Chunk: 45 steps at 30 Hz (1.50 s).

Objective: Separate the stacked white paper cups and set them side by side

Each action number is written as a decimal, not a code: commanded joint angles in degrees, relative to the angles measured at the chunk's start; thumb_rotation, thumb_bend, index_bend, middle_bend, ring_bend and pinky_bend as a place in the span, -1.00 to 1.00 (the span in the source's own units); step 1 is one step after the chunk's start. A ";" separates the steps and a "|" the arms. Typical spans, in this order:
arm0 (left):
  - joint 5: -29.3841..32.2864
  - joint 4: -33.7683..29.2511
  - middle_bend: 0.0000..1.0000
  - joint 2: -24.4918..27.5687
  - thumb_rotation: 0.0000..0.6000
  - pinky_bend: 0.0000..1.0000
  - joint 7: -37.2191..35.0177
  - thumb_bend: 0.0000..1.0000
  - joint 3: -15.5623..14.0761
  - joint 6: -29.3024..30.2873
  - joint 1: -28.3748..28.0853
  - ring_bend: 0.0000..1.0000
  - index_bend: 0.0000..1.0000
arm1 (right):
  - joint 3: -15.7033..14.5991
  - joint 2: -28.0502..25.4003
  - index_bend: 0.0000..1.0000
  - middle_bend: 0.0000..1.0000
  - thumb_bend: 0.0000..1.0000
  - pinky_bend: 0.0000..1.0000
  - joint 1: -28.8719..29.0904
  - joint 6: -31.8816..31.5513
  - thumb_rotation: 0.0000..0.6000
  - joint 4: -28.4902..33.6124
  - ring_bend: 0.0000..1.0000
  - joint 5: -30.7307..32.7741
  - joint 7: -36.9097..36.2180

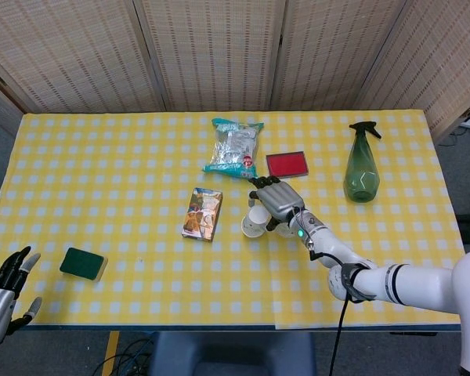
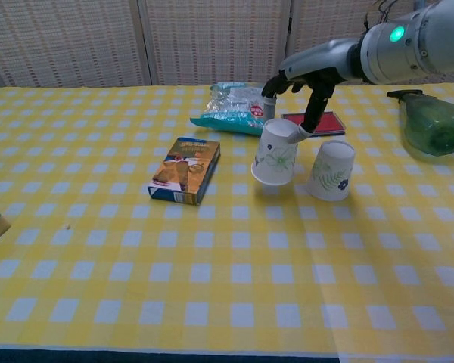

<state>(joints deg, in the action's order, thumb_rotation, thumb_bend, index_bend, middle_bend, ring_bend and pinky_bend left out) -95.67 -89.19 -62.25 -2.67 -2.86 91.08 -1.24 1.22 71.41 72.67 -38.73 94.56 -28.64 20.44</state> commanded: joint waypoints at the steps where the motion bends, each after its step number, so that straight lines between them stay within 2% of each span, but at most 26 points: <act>1: 0.09 0.07 -1.00 0.03 1.00 -0.42 -0.22 -0.24 -0.01 -0.20 -0.07 -0.91 -1.00 | -0.40 0.68 -0.28 -1.00 -0.43 -1.00 0.43 0.04 1.00 -0.69 -1.00 0.84 0.67; 15: 0.12 0.09 -1.00 0.28 1.00 -0.42 -0.79 -0.24 0.04 0.11 0.07 -0.91 -1.00 | -1.88 5.33 -0.28 -1.00 -0.43 -1.00 2.09 1.41 1.00 -5.52 -1.00 4.17 2.76; 27: -0.36 0.10 -1.00 0.07 1.00 -0.42 -0.37 -0.24 -0.21 -0.30 -0.09 -0.91 -1.00 | -3.34 6.79 -0.29 -1.00 -0.45 -1.00 2.74 1.78 1.00 -7.22 -1.00 5.70 4.27; 29: -0.37 0.07 -1.00 0.06 1.00 -0.42 -0.30 -0.24 -0.19 -0.10 0.00 -0.91 -1.00 | -3.47 6.31 -0.36 -1.00 -0.48 -1.00 2.87 2.61 1.00 -7.00 -1.00 6.03 4.13; 32: -0.56 -0.02 -1.00 0.09 1.00 -0.42 -0.33 -0.24 -0.19 0.35 0.16 -0.91 -1.00 | -3.19 5.39 -0.71 -1.00 -0.53 -1.00 2.96 3.51 1.00 -6.43 -1.00 6.04 3.46; 35: -0.67 -0.07 -1.00 0.14 1.00 -0.42 -0.30 -0.24 -0.17 0.68 0.29 -0.91 -1.00 | -2.53 3.92 -0.93 -1.00 -0.57 -1.00 2.79 3.63 1.00 -5.07 -1.00 5.21 2.49; 37: -0.81 -0.03 -1.00 0.14 1.00 -0.42 -0.31 -0.24 -0.19 0.86 0.35 -0.91 -1.00 | -2.27 2.69 -0.99 -1.00 -0.59 -1.00 2.65 3.28 1.00 -3.86 -1.00 4.69 2.07; 41: -1.29 -0.04 -1.00 0.09 1.00 -0.42 -0.13 -0.24 -0.26 1.37 0.51 -0.91 -1.00 | -1.39 -1.27 -1.00 -1.00 -0.59 -1.00 2.02 2.81 1.00 0.31 -1.00 3.76 0.50; 45: -1.28 -0.10 -1.00 -0.06 1.00 -0.42 0.51 -0.24 -0.24 1.42 0.60 -0.91 -1.00 | -0.71 -8.93 -1.00 -1.00 -0.60 -1.00 -1.51 -1.33 1.00 8.69 -1.00 -1.17 -1.68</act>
<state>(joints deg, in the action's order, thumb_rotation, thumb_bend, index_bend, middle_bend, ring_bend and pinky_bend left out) -96.97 -89.27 -62.28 -2.20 -3.11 92.52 -0.65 -0.16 67.11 73.77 -37.12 98.27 -26.32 20.56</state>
